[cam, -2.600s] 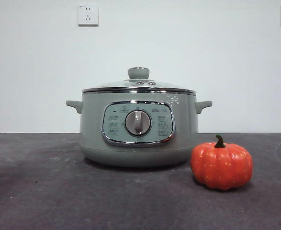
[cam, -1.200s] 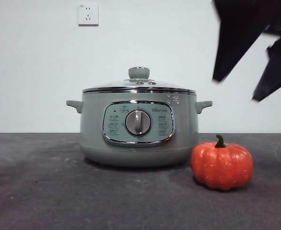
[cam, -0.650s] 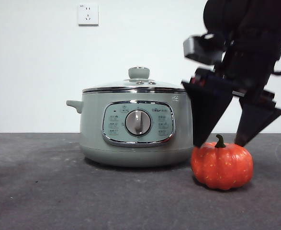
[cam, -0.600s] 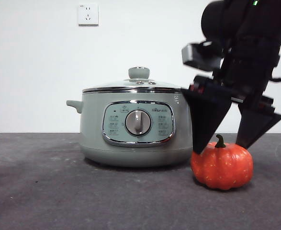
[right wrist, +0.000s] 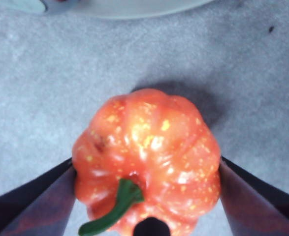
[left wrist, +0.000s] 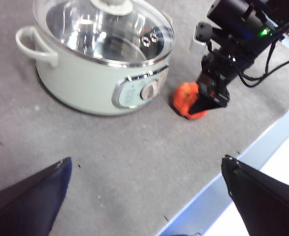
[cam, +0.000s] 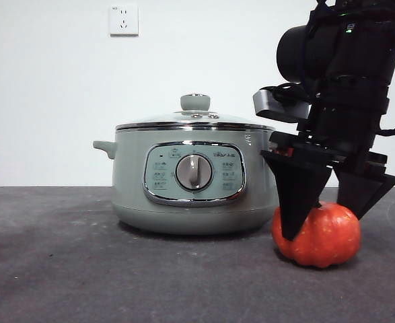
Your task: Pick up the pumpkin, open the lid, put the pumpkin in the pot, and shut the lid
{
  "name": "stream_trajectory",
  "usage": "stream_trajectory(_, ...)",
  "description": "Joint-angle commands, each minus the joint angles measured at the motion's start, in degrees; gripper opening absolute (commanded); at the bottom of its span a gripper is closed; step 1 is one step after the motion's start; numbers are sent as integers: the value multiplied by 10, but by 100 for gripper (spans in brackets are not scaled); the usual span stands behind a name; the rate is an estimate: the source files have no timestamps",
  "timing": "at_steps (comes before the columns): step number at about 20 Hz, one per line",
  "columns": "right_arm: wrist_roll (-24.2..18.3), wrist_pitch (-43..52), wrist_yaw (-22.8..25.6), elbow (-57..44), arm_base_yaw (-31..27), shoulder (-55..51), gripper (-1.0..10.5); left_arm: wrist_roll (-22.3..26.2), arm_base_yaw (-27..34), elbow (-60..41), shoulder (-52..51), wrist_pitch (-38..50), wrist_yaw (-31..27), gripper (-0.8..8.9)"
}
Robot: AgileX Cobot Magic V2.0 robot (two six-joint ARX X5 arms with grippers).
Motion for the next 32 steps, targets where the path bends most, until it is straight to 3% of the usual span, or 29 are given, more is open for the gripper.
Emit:
stream_trajectory(1,7,-9,0,0,1,-29,-10,-14,1,1,-1,22,-1,715)
stream_trajectory(7,9,-22,0,0,1,-221,-10,-71,-2,3,25,134,-8,715)
stream_trajectory(14,44,-23,0,0,1,-416,-11,-68,-90,105,204,215,-67,715)
stream_trajectory(21,60,-23,0,0,1,-476,-11,-33,-208,256,429,292,-168,715)
stream_trajectory(26,82,-21,0,0,1,-501,-11,-21,-234,335,565,329,-184,715)
stream_trajectory(32,83,-21,0,0,1,-525,-11,-21,-242,346,664,429,-202,714)
